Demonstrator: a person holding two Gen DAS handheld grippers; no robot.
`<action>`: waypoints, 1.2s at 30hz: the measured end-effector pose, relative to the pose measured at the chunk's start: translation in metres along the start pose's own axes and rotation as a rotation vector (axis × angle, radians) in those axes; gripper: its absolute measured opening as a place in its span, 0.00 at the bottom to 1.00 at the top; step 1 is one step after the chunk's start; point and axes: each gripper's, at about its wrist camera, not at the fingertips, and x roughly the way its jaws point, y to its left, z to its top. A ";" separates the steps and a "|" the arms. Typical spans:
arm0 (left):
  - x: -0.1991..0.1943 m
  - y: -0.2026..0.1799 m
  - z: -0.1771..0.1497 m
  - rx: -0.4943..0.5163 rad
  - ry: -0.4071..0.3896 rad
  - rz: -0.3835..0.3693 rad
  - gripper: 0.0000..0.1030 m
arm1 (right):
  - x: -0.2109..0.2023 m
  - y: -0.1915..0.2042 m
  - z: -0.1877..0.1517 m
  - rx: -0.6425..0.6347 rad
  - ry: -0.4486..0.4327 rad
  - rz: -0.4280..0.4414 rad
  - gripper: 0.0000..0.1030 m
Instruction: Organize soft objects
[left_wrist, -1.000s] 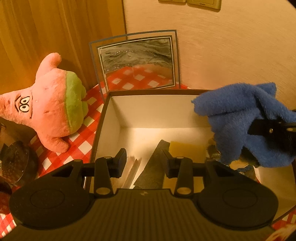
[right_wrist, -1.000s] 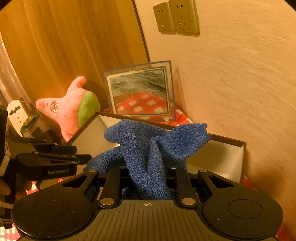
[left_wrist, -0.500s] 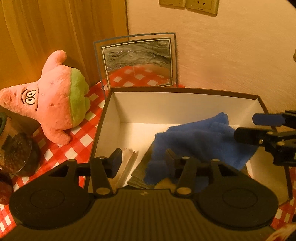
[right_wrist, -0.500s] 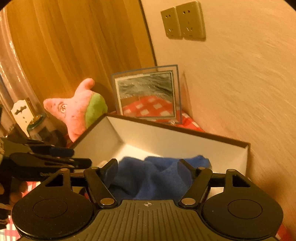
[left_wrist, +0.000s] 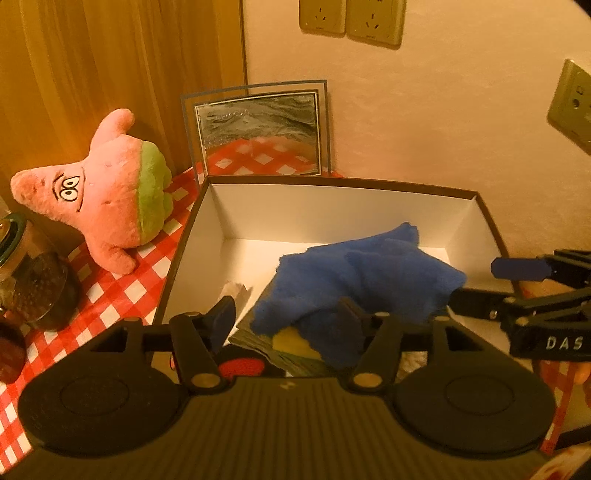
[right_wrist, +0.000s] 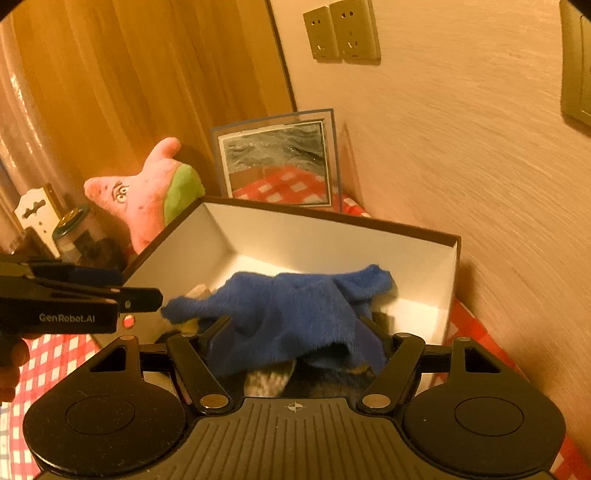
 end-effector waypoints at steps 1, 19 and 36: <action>-0.004 -0.002 -0.002 -0.002 -0.003 0.002 0.58 | -0.003 0.001 -0.002 -0.005 0.001 -0.004 0.70; -0.103 -0.039 -0.063 -0.001 -0.079 0.131 0.64 | -0.084 0.028 -0.051 -0.083 -0.085 -0.058 0.70; -0.214 -0.018 -0.172 -0.115 -0.069 0.099 0.64 | -0.168 0.094 -0.128 -0.008 -0.090 -0.026 0.70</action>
